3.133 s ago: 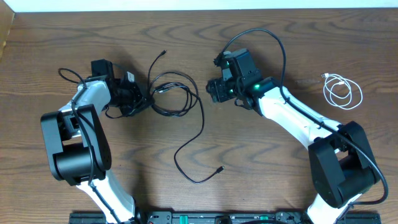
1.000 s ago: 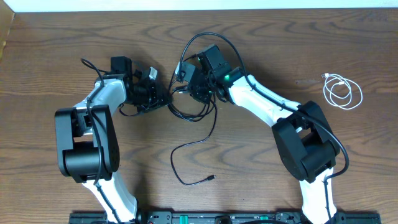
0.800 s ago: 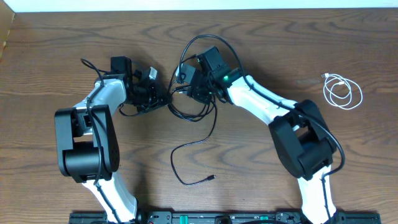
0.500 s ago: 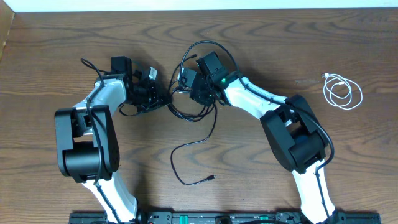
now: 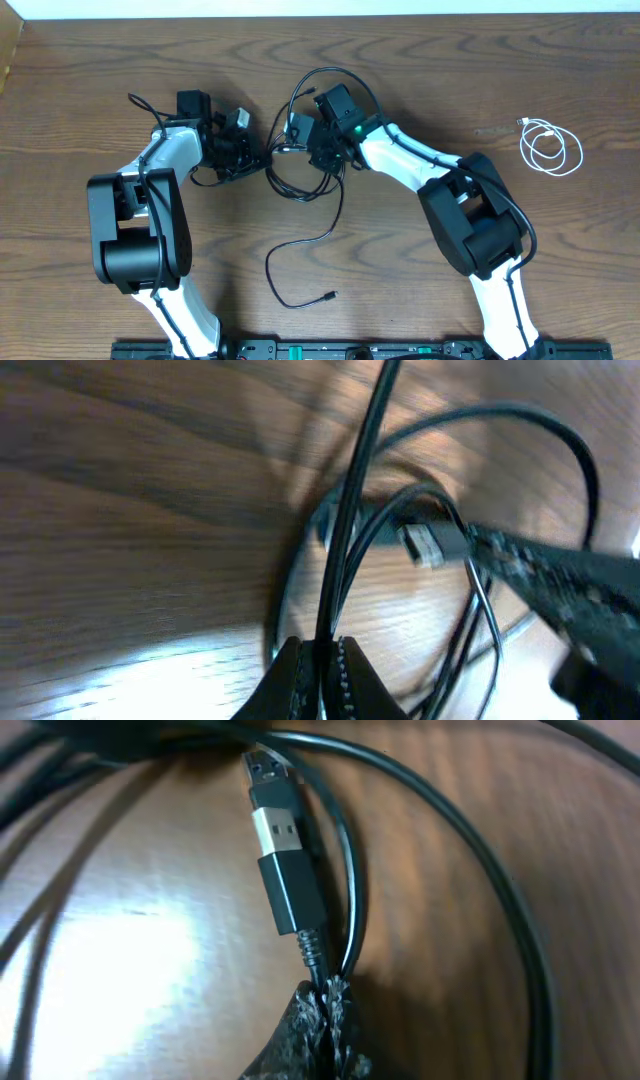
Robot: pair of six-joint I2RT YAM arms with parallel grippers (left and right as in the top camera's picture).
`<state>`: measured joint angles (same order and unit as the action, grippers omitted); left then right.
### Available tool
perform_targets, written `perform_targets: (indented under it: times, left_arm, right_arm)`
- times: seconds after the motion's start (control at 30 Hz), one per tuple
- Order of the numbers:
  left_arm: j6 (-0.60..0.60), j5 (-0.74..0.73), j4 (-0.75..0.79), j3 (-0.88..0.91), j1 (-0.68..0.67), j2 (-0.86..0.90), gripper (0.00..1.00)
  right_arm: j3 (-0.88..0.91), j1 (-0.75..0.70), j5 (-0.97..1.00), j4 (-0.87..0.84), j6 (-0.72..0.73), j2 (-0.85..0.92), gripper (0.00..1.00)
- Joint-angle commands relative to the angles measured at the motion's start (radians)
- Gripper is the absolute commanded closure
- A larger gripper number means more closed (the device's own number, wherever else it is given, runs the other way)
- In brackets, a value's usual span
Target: Untangle cables
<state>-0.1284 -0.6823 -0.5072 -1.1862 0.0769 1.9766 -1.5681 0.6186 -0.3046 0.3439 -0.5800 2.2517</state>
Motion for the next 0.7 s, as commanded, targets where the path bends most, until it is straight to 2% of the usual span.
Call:
perform_targets:
  times: [0.0,0.1,0.4,0.67]
  left_arm:
    - [-0.031,0.052,0.004,0.004,0.002,0.001,0.92]
    - [-0.031,0.052,0.004,0.004,0.003,0.001,0.92]
    - [-0.034,0.058,0.003,0.004,0.003,0.001,0.91]
    - [-0.069,0.1,-0.012,0.004,0.028,0.001,0.92]
  right_arm:
    - [0.0,0.034,-0.138,0.021,-0.005,0.005,0.99]
    - [0.0,0.035,-0.203,0.051,-0.005,-0.028,0.99]
    - [0.0,0.006,-0.203,0.102,0.001,-0.115,0.99]
    - [0.0,-0.029,-0.177,0.101,0.134,-0.12,0.99]
